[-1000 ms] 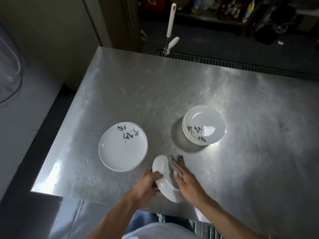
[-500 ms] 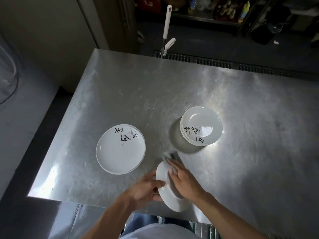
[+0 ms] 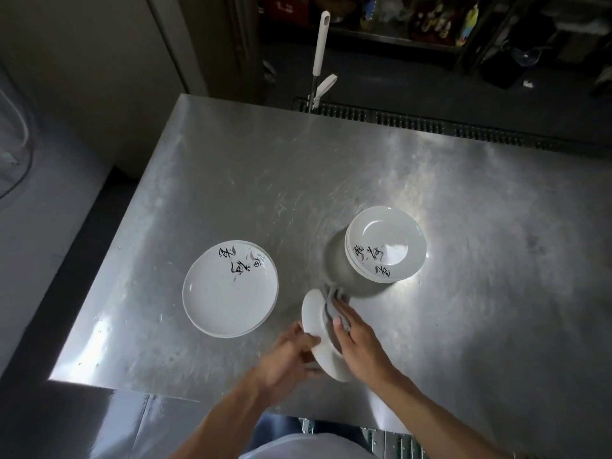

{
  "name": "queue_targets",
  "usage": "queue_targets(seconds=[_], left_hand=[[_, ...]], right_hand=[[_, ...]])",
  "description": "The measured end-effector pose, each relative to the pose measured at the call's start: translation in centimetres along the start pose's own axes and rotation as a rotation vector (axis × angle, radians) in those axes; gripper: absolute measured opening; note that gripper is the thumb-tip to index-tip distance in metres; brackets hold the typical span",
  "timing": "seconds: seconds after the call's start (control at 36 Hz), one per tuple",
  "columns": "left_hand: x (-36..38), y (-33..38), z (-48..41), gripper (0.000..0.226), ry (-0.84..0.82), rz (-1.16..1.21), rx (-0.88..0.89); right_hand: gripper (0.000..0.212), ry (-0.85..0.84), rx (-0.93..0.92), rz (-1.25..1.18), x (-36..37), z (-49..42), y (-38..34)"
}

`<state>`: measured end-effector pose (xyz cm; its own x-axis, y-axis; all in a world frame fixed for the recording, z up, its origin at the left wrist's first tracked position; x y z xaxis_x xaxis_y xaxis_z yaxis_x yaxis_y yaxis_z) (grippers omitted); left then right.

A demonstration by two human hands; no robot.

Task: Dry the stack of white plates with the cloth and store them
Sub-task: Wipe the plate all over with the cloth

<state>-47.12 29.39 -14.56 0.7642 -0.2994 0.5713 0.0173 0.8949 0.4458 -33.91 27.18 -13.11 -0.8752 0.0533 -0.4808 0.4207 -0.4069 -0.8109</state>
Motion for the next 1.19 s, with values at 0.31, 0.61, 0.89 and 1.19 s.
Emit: queue_targets(seconds=[0.31, 0.61, 0.89, 1.19], left_hand=[[-0.3, -1.7, 0.3, 0.04, 0.012, -0.13, -0.07], [-0.3, -1.3, 0.8, 0.039, -0.036, -0.262, -0.12], [-1.0, -1.5, -0.7, 0.046, 0.108, 0.031, -0.029], [-1.3, -1.9, 0.2, 0.037, 0.079, -0.055, -0.028]], right_hand=[[0.044, -0.103, -0.094, 0.295, 0.6, -0.7, -0.1], [0.044, -0.212, -0.389, 0.281, 2.5, 1.5, -2.2], [0.045, 0.08, 0.112, 0.08, -1.0, -1.5, 1.4], [0.043, -0.144, -0.141, 0.284, 0.8, -1.3, -1.7]])
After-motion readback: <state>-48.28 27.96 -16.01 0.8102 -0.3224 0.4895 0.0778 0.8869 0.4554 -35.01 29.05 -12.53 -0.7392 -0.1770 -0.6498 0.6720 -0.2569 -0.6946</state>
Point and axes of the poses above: each hand's wrist, its own z-axis away from the middle knuckle, its own x-axis out of the palm, y = z × x, the point moved 8 cm from there along -z, towards the middle knuckle, and after that the axes turned 1 degree about z, right-handed, at the moved point
